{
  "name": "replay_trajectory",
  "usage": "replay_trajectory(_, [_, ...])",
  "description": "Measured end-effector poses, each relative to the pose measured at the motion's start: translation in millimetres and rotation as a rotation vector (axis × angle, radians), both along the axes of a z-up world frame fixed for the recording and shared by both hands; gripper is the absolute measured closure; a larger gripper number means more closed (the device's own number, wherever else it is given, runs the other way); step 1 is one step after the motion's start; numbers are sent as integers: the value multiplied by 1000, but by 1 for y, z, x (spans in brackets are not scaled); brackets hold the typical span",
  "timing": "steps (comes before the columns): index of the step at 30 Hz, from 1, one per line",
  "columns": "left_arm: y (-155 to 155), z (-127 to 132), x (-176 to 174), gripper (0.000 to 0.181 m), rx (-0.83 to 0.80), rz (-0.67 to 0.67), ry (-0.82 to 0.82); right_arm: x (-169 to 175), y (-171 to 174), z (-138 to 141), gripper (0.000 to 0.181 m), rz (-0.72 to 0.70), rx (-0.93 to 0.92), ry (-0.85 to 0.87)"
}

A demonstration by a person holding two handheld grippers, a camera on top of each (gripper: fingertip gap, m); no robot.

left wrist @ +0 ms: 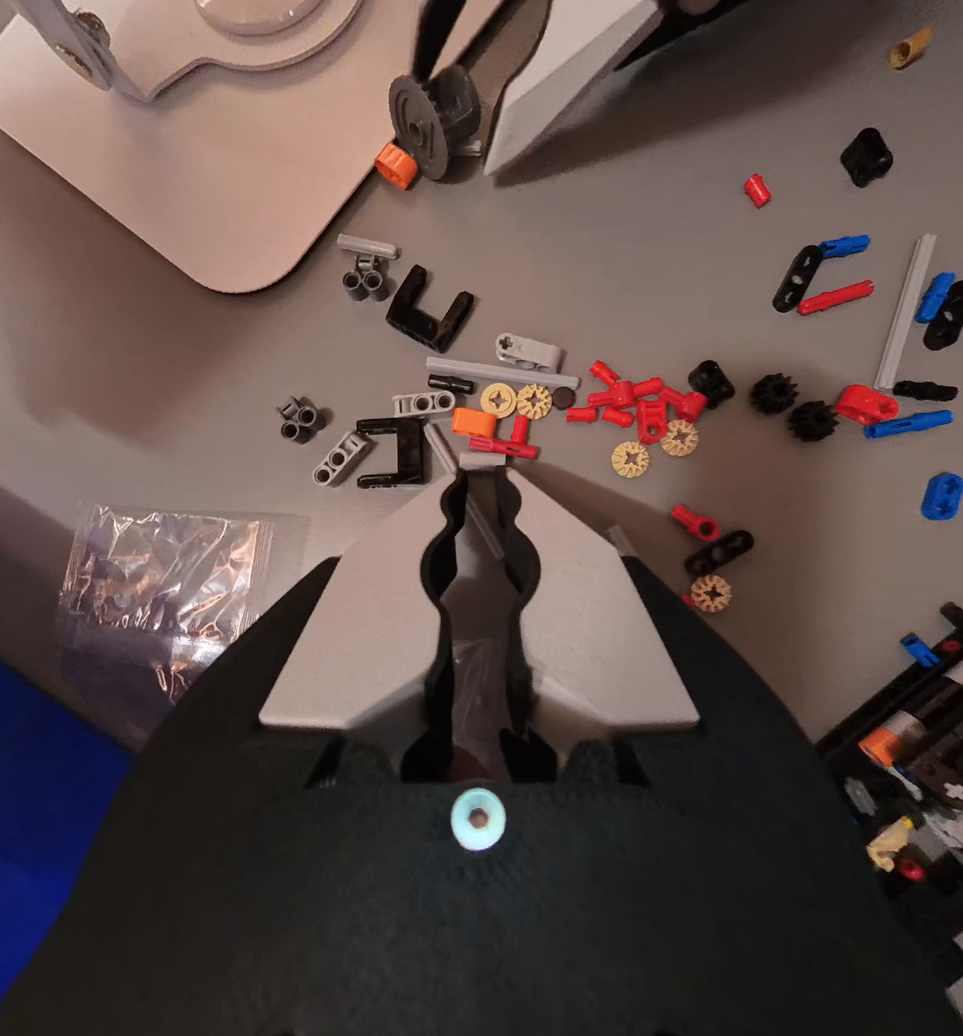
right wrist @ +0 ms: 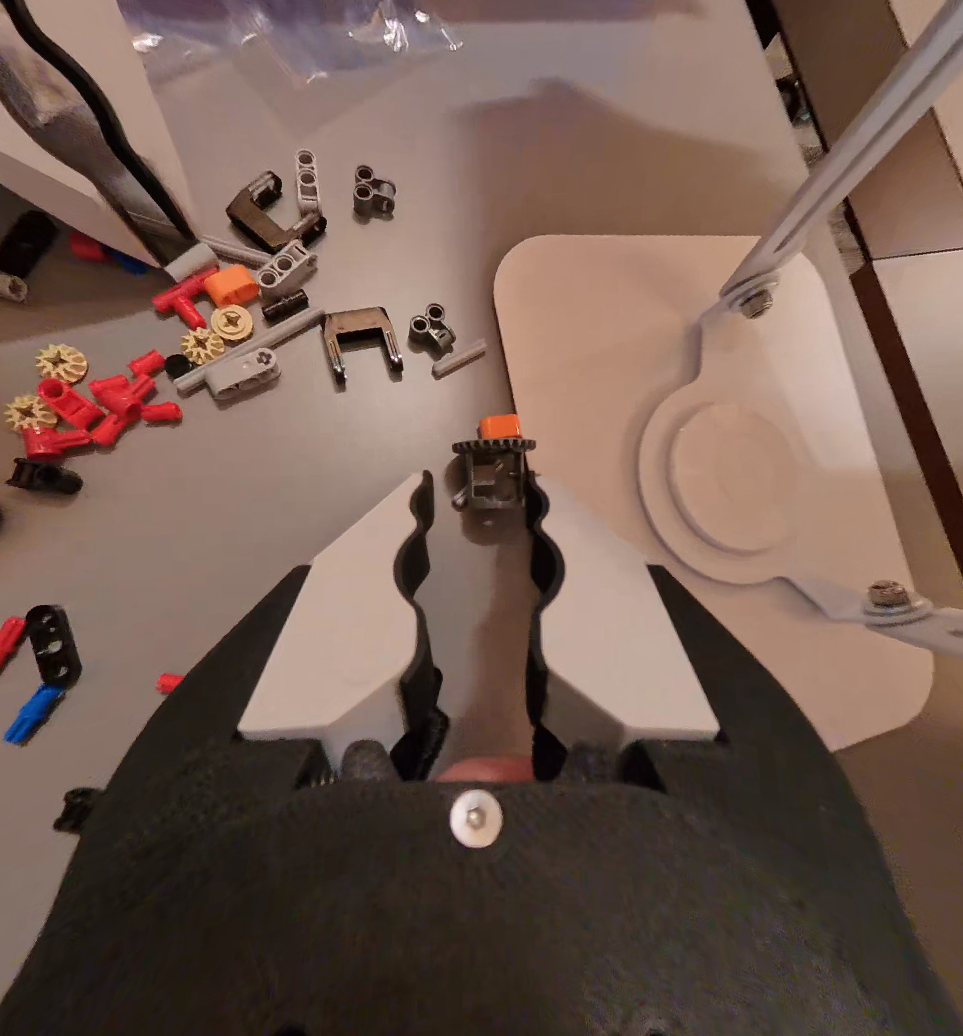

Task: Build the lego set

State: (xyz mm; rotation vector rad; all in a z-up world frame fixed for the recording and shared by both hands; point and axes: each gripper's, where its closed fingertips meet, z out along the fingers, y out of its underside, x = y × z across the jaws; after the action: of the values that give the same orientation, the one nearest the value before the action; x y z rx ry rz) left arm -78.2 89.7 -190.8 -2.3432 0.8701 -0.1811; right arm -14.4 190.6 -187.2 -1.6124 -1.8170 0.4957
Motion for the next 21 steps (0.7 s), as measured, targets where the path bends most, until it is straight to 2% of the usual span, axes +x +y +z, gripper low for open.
replay_trajectory(2, [0, 0, 3, 173, 0, -9, -10, 0, 1, -4, 163, 0, -1, -4])
replay_trajectory(5, [-1, 0, 5, 170, -2, -15, -19, 0, 0, -4, 163, -1, -19, 13])
replay_trajectory(10, [-1, 7, 5, 148, 27, -1, -44, 7, -13, 10, 163, 18, 5, 67])
replay_trajectory(13, [0, 22, 5, 138, 71, 24, -79, 12, -27, 26, 163, 37, 65, 123])
replay_trajectory(16, [1, 43, 12, 136, 141, 33, -122, 16, -46, 44, 163, 64, 157, 187])
replay_trajectory(21, [-1, 77, 42, 134, 185, 9, -301, 25, -77, 69, 163, 105, 410, 253])
